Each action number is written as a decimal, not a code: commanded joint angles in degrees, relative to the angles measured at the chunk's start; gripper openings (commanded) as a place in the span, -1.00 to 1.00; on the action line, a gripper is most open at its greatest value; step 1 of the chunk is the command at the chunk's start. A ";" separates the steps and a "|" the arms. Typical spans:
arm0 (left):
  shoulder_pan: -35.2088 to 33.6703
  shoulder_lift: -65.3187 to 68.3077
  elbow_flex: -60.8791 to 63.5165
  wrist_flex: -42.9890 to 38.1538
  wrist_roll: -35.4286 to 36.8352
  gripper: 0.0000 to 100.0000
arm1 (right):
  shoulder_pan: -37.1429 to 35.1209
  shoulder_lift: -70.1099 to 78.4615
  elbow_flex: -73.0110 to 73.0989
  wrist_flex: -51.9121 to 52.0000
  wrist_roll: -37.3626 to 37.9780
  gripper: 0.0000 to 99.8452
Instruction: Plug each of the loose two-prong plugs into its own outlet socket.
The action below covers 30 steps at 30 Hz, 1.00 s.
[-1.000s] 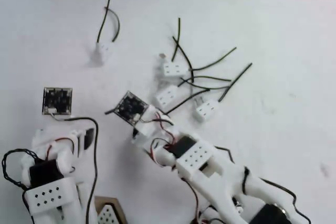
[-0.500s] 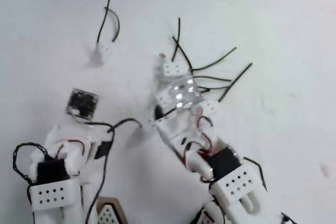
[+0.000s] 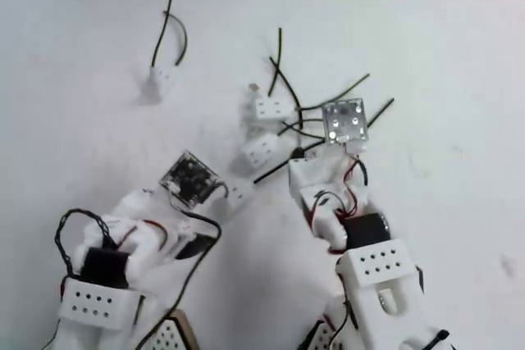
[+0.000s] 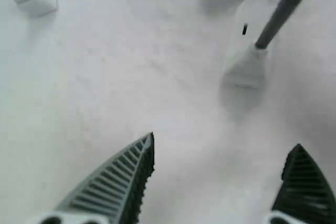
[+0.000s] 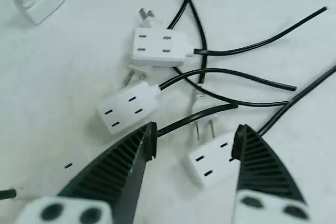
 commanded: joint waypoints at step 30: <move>14.20 53.41 -17.85 -25.41 5.01 -0.61 | 5.67 0.13 -0.35 -1.63 -0.53 -0.53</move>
